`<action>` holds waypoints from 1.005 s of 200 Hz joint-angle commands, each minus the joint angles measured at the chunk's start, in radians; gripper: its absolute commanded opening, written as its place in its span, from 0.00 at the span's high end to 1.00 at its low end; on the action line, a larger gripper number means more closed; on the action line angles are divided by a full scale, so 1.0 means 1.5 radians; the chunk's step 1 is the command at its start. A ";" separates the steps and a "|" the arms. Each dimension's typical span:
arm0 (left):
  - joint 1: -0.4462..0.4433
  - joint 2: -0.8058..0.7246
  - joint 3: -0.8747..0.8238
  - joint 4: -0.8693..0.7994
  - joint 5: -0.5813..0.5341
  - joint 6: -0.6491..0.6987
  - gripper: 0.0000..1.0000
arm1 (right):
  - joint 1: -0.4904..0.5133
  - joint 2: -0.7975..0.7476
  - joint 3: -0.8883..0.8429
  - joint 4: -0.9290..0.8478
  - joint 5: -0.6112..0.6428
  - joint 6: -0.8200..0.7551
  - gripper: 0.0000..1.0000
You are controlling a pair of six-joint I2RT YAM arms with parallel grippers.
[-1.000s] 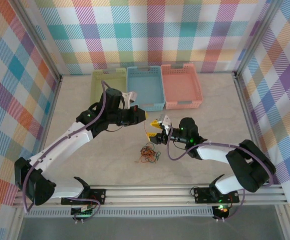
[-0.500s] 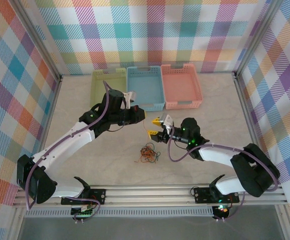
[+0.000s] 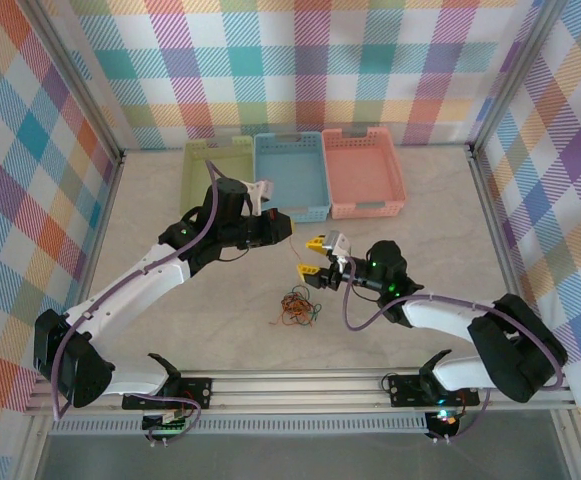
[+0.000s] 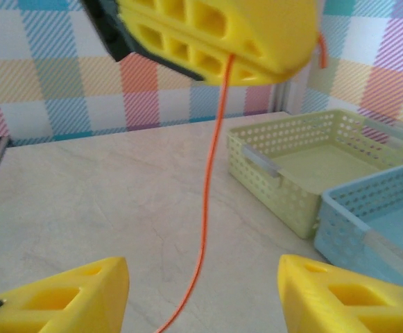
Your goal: Untangle the cables
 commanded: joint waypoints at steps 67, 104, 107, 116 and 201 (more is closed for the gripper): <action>-0.012 -0.002 -0.005 0.052 0.052 -0.021 1.00 | 0.044 0.067 0.049 -0.026 -0.076 -0.029 0.41; -0.020 -0.016 0.012 0.032 0.062 -0.017 1.00 | 0.052 0.066 0.061 -0.069 -0.056 -0.054 0.47; -0.021 -0.019 0.013 0.031 0.062 -0.017 1.00 | 0.052 0.066 0.059 -0.068 -0.053 -0.055 0.48; -0.022 -0.024 0.016 0.026 0.062 -0.018 1.00 | 0.052 0.065 0.059 -0.069 -0.049 -0.056 0.50; -0.039 -0.071 0.094 -0.002 0.072 -0.060 1.00 | 0.056 0.084 0.086 -0.120 -0.039 -0.050 0.67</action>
